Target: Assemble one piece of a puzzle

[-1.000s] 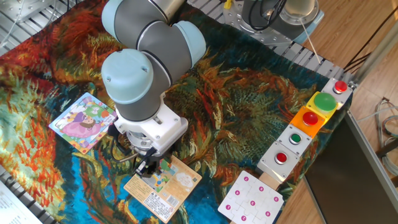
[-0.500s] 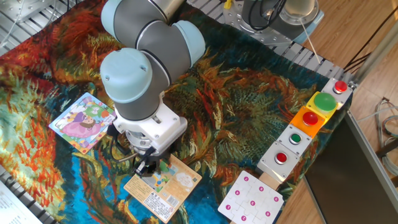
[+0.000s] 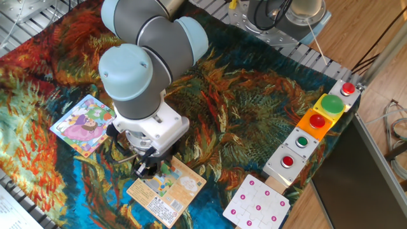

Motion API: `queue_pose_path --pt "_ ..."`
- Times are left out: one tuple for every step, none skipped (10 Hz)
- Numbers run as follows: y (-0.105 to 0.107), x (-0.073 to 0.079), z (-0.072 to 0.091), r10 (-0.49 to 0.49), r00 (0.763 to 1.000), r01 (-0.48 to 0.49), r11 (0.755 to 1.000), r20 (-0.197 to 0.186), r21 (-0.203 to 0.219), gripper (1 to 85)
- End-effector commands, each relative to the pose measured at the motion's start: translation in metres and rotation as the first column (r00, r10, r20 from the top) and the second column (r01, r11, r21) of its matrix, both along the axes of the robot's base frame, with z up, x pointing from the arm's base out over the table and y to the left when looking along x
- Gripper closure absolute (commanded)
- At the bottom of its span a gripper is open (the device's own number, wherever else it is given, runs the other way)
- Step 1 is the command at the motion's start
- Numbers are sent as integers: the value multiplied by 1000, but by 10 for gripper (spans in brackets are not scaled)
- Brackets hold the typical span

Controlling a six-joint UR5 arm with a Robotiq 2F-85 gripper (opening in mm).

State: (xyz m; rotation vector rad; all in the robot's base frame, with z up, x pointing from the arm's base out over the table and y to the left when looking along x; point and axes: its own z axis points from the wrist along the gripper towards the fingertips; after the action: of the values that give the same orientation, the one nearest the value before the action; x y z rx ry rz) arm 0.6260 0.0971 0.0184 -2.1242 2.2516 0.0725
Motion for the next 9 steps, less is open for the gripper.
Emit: queue_pose_path --pt "2 1 9 -30 1000 30 999 -1 15 843" --pt "5 1 10 -47 999 47 999 -2 27 843" --pt "6 2 10 -58 998 58 998 0 29 843" --pt "6 2 10 -72 997 72 997 1 30 843" --pt "6 2 10 -84 996 84 996 0 28 843" --pt "2 2 9 -88 996 88 996 0 16 843" --pt "-1 0 9 -85 996 85 996 -6 1 843" --pt "-7 -1 9 -66 998 66 998 -9 -20 843" --pt "-19 -4 12 -43 999 42 998 -22 -35 843"
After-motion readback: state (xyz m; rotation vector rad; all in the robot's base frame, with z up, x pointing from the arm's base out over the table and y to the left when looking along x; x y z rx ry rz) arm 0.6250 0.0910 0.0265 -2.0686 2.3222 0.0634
